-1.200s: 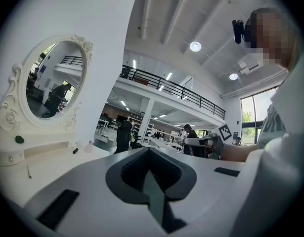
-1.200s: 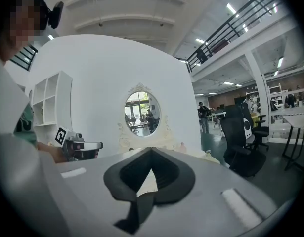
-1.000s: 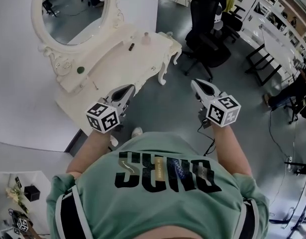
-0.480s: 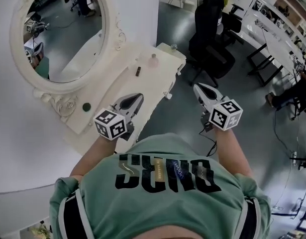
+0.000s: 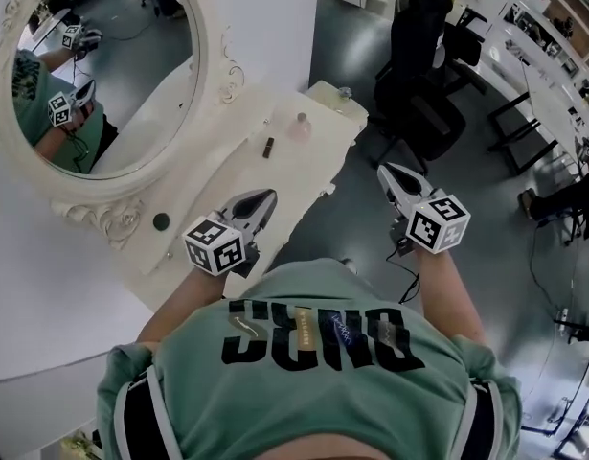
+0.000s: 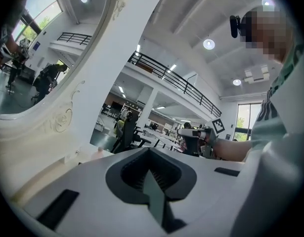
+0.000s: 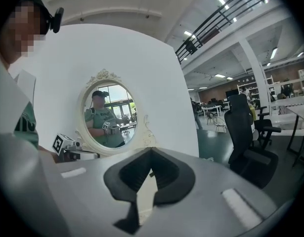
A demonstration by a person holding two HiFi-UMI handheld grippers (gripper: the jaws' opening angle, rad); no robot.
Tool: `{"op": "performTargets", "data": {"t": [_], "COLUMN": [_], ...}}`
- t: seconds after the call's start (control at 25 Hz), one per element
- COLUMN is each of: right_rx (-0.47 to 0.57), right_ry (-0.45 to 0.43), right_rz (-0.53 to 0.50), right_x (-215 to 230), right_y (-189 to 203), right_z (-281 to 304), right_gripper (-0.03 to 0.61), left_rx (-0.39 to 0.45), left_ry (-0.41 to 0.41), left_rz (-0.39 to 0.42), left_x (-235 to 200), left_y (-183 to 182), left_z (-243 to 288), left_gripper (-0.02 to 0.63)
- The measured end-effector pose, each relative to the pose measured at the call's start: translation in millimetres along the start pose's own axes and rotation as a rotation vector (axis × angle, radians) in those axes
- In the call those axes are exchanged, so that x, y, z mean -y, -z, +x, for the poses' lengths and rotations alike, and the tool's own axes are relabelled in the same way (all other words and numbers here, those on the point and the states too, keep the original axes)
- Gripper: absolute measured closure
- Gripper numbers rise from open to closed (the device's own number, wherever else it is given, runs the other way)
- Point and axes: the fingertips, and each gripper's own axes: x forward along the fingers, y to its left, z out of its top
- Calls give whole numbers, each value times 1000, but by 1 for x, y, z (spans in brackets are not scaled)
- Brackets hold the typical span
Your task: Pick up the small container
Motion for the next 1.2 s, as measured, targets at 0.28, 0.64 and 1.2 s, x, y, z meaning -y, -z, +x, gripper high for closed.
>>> {"op": "performTargets", "data": {"t": [0.28, 0.64, 1.2], "right_rx": [7, 8, 45], "right_ry": [-136, -299, -259], "right_rz": [-3, -142, -184], "right_x": [87, 163, 143], "right_y": [-26, -82, -102], "right_z": [19, 66, 124], "right_gripper": [569, 569, 569], "left_rx": [53, 173, 167], "left_ry": [-146, -293, -238], "left_rz": [31, 19, 86], "left_x": [4, -9, -74], "left_y": [-20, -74, -123], "left_z": [73, 158, 155], "left_gripper": [615, 615, 614]}}
